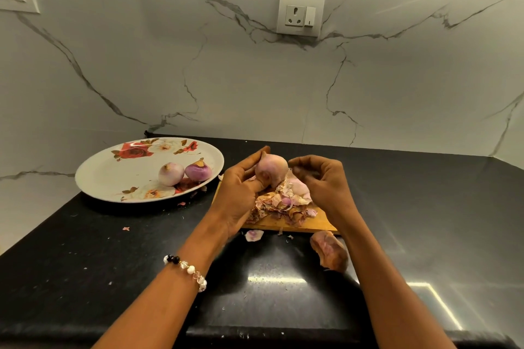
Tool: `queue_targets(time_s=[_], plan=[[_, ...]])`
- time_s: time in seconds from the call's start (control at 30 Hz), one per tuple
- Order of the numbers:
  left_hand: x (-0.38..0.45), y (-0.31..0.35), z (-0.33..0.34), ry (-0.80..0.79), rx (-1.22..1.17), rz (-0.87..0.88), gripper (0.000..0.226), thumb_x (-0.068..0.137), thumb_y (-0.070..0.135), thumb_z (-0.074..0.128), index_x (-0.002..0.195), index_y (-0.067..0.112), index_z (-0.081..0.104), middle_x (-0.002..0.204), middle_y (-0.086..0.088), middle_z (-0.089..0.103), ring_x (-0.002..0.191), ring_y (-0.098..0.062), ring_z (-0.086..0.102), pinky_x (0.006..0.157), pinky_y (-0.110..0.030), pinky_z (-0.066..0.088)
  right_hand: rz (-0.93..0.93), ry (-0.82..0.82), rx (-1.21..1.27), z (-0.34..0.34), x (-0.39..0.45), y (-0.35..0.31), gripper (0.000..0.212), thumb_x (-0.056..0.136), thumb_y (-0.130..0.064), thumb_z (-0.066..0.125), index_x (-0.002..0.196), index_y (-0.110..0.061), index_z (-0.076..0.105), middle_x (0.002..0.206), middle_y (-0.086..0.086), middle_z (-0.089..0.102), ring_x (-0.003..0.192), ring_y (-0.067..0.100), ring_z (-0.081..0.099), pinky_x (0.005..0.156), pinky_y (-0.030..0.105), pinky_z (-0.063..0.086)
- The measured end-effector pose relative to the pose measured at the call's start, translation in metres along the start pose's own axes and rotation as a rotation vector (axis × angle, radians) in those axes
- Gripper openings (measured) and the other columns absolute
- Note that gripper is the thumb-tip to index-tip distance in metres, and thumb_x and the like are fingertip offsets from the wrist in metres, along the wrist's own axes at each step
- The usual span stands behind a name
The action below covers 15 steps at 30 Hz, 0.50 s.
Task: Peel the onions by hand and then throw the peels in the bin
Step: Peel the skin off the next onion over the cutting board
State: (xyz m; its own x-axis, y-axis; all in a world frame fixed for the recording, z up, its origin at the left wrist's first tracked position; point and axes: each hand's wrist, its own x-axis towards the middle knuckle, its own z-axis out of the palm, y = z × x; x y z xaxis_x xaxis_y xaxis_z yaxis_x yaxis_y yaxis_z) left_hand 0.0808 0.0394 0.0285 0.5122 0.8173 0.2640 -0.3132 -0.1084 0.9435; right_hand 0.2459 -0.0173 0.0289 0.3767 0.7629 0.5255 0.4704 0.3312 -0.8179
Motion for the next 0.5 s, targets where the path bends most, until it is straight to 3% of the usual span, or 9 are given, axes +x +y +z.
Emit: queue_targets(time_s=[0.1,0.2,0.33,0.5], plan=[[-0.0004,-0.0018,-0.0004,0.006,0.172,0.093,0.053,0.083,0.000,0.067,0.128,0.027,0.056,0.117,0.009,0.062,0.104,-0.007,0.062,0.082,-0.025,0.056,0.000,0.010,0.045,0.0016,-0.0019,-0.0048,0.017,0.087,-0.013,0.068,0.103,-0.019,0.071,0.100,0.002,0.073,0.095,0.015,0.069,0.084,0.030,0.058],[-0.0007,-0.0011,-0.0004,0.024,0.182,0.108,0.057,0.073,0.005,0.074,0.125,0.024,0.060,0.114,0.012,0.063,0.097,0.000,0.064,0.077,-0.021,0.055,-0.003,-0.053,0.150,0.0006,-0.0029,-0.0093,0.035,0.080,-0.026,0.068,0.112,-0.011,0.069,0.106,0.006,0.072,0.101,0.016,0.069,0.086,0.027,0.056],[-0.0015,-0.0033,-0.0009,0.028,0.260,0.136,0.062,0.069,0.006,0.079,0.126,0.024,0.060,0.114,0.009,0.065,0.098,-0.002,0.064,0.077,-0.020,0.055,-0.014,-0.182,0.032,0.0062,-0.0046,-0.0089,0.053,0.073,-0.029,0.074,0.122,-0.009,0.065,0.115,0.005,0.069,0.105,0.016,0.067,0.086,0.030,0.058],[-0.0008,-0.0023,-0.0012,-0.015,0.250,0.134,0.071,0.063,0.016,0.080,0.129,0.019,0.058,0.117,0.002,0.065,0.102,-0.009,0.066,0.082,-0.023,0.055,-0.035,-0.124,0.080,0.0065,-0.0055,-0.0081,0.057,0.070,-0.028,0.073,0.123,-0.008,0.064,0.113,0.009,0.070,0.104,0.017,0.068,0.084,0.029,0.058]])
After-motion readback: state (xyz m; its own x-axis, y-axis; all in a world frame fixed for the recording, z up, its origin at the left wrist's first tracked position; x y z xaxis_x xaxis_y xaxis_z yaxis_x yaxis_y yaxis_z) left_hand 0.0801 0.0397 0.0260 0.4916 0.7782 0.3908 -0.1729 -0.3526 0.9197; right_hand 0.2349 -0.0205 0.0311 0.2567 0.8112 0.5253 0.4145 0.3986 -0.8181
